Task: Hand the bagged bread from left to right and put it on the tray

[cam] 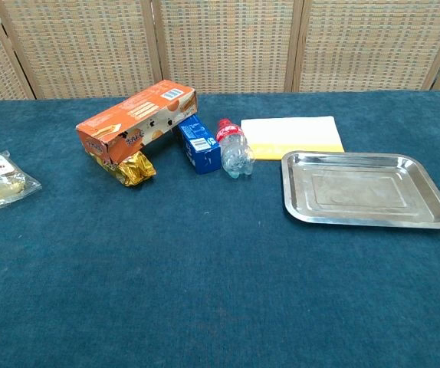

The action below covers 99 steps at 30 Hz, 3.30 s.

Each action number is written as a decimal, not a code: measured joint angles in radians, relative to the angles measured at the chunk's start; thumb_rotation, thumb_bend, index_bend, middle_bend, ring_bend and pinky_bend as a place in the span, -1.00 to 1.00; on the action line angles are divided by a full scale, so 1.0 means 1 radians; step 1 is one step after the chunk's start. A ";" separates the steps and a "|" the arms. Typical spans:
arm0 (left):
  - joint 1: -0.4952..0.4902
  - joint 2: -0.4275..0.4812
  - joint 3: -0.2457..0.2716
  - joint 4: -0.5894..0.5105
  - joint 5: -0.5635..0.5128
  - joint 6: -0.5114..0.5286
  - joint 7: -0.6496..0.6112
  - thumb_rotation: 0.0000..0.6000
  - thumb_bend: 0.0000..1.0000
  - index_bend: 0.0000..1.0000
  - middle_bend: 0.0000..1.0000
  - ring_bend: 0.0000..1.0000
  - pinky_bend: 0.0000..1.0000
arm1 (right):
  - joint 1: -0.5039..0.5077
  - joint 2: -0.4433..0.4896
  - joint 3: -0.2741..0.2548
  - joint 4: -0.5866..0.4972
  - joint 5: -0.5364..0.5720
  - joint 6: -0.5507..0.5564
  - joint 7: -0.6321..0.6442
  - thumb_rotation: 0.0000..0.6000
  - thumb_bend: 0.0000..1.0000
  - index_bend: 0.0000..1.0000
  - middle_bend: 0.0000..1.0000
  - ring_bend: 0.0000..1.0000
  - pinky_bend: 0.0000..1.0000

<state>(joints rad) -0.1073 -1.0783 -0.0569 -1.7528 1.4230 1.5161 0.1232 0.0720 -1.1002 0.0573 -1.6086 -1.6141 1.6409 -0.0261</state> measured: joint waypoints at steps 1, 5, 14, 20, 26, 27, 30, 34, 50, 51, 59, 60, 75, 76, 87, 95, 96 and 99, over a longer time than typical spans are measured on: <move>-0.001 0.000 0.001 0.003 0.000 -0.006 -0.001 1.00 -1.00 -1.00 -1.00 -1.00 -1.00 | -0.001 0.003 0.000 -0.004 0.002 -0.004 -0.001 1.00 -1.00 -1.00 -1.00 -1.00 -1.00; -0.013 -0.004 -0.001 0.021 -0.011 -0.037 0.000 1.00 -1.00 -1.00 -1.00 -1.00 -1.00 | -0.002 0.007 -0.001 -0.009 -0.002 -0.007 -0.002 1.00 -1.00 -1.00 -1.00 -1.00 -1.00; -0.136 -0.048 -0.056 0.173 -0.119 -0.309 -0.122 1.00 -1.00 -1.00 -1.00 -1.00 -1.00 | 0.003 0.004 0.005 -0.009 0.012 -0.033 -0.013 1.00 -1.00 -1.00 -1.00 -1.00 -1.00; -0.291 -0.133 -0.097 0.428 -0.201 -0.597 -0.201 1.00 -1.00 -1.00 -1.00 -1.00 -1.00 | 0.021 -0.015 0.019 0.008 0.039 -0.069 -0.025 1.00 -1.00 -1.00 -1.00 -1.00 -1.00; -0.433 -0.257 -0.117 0.671 -0.274 -0.824 -0.224 1.00 -1.00 -1.00 -1.00 -1.00 -1.00 | 0.030 -0.029 0.028 0.023 0.068 -0.097 -0.041 1.00 -1.00 -1.00 -1.00 -1.00 -1.00; -0.449 -0.276 -0.119 0.699 -0.280 -0.847 -0.228 1.00 -1.00 -1.00 -1.00 -1.00 -0.97 | 0.031 -0.030 0.029 0.024 0.073 -0.101 -0.042 1.00 -1.00 -1.00 -1.00 -1.00 -1.00; -0.489 -0.330 -0.122 0.778 -0.291 -0.895 -0.240 1.00 -1.00 -1.00 -0.97 -1.00 -0.78 | 0.035 -0.033 0.034 0.026 0.084 -0.112 -0.044 1.00 -1.00 -1.00 -1.00 -1.00 -1.00; -0.520 -0.390 -0.129 0.855 -0.312 -0.916 -0.240 1.00 -1.00 -0.50 -0.28 -0.61 -0.34 | 0.036 -0.036 0.035 0.026 0.088 -0.115 -0.044 1.00 -1.00 -1.00 -1.00 -1.00 -1.00; -0.473 -0.229 -0.153 0.547 -0.230 -0.743 -0.291 1.00 -1.00 0.08 0.22 -0.19 -0.08 | 0.023 -0.019 0.028 0.014 0.060 -0.091 0.000 1.00 -1.00 -1.00 -1.00 -1.00 -1.00; -0.467 -0.206 -0.151 0.497 -0.204 -0.721 -0.298 1.00 -1.00 0.08 0.22 -0.19 -0.08 | 0.023 -0.017 0.027 0.012 0.059 -0.090 0.001 1.00 -1.00 -1.00 -1.00 -1.00 -1.00; -0.472 -0.076 -0.120 0.086 0.087 -0.589 -0.301 1.00 -1.00 0.08 0.22 -0.19 -0.08 | 0.021 -0.015 0.029 0.010 0.058 -0.086 0.003 1.00 -1.00 -1.00 -1.00 -1.00 -1.00; -0.488 -0.080 -0.118 0.064 0.100 -0.594 -0.288 1.00 -1.00 0.08 0.22 -0.19 -0.08 | 0.022 -0.015 0.030 0.011 0.060 -0.088 0.003 1.00 -1.00 -1.00 -1.00 -1.00 -1.00; -0.773 -0.433 -0.114 0.186 0.035 -0.814 0.047 1.00 -1.00 -0.87 -0.84 -0.86 -0.77 | 0.020 -0.018 0.037 0.035 0.099 -0.109 0.014 1.00 -1.00 -1.00 -1.00 -1.00 -1.00; -0.782 -0.444 -0.109 0.197 0.034 -0.820 0.047 1.00 -1.00 -1.00 -0.99 -1.00 -0.94 | 0.019 -0.018 0.039 0.036 0.103 -0.108 0.015 1.00 -1.00 -1.00 -1.00 -1.00 -1.00; -0.744 -0.357 -0.084 0.153 0.038 -0.717 0.067 1.00 -1.00 -1.00 -1.00 -1.00 -1.00 | 0.023 -0.020 0.026 0.031 0.094 -0.130 -0.001 1.00 -1.00 -1.00 -1.00 -1.00 -1.00; -0.584 -0.150 -0.056 0.123 0.039 -0.498 -0.006 1.00 -1.00 -1.00 -1.00 -1.00 -1.00 | 0.084 -0.029 0.007 0.066 0.017 -0.200 -0.031 1.00 -1.00 -1.00 -1.00 -1.00 -1.00; -0.563 -0.131 -0.052 0.123 0.039 -0.470 -0.029 1.00 -1.00 -1.00 -1.00 -1.00 -1.00 | 0.096 -0.030 0.004 0.072 -0.002 -0.210 -0.032 1.00 -1.00 -1.00 -1.00 -1.00 -1.00; -0.481 -0.091 -0.036 0.135 0.039 -0.371 -0.120 1.00 -1.00 -1.00 -1.00 -1.00 -1.00 | 0.148 -0.031 -0.014 0.098 -0.095 -0.245 -0.033 1.00 -1.00 -1.00 -1.00 -1.00 -1.00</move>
<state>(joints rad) -0.5881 -1.1693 -0.0929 -1.6173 1.4617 1.1453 0.0036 0.2200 -1.1315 0.0428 -1.5108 -1.7094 1.3957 -0.0587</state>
